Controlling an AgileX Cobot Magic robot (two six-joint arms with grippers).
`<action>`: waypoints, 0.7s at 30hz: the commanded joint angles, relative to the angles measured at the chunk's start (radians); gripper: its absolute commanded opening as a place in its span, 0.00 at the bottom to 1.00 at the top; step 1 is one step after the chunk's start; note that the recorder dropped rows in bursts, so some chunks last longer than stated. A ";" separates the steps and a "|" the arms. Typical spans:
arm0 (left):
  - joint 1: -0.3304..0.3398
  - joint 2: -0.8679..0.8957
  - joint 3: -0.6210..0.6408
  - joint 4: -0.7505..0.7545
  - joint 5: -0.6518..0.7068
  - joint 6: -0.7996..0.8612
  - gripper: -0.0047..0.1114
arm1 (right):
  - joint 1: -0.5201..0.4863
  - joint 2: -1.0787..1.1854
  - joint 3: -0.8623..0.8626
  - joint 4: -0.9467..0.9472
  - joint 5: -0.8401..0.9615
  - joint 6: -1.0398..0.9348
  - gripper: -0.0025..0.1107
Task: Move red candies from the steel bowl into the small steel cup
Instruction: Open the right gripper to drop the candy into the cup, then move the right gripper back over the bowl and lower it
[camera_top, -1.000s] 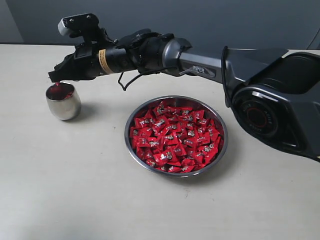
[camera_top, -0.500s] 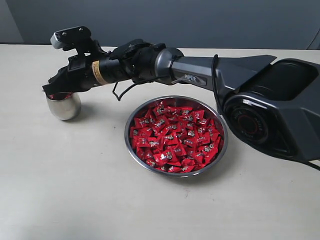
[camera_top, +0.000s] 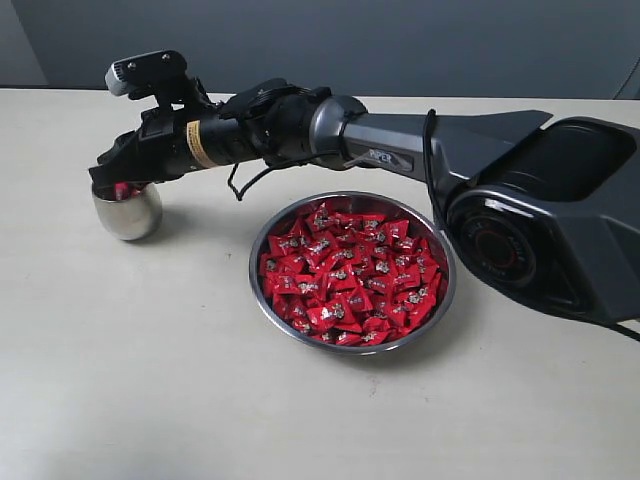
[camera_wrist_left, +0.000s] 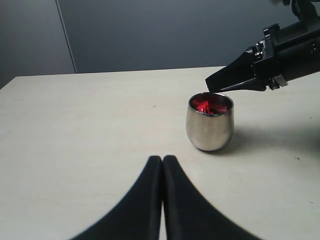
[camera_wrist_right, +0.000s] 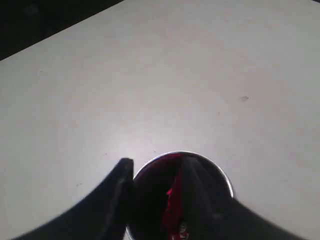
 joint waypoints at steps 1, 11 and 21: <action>0.001 -0.004 0.004 -0.002 -0.002 -0.002 0.04 | -0.001 -0.004 -0.007 0.001 0.009 0.006 0.45; 0.001 -0.004 0.004 -0.002 -0.002 -0.002 0.04 | -0.005 -0.069 -0.007 0.001 0.030 0.009 0.45; 0.001 -0.004 0.004 -0.002 -0.002 -0.002 0.04 | -0.062 -0.178 -0.007 0.001 0.029 0.006 0.02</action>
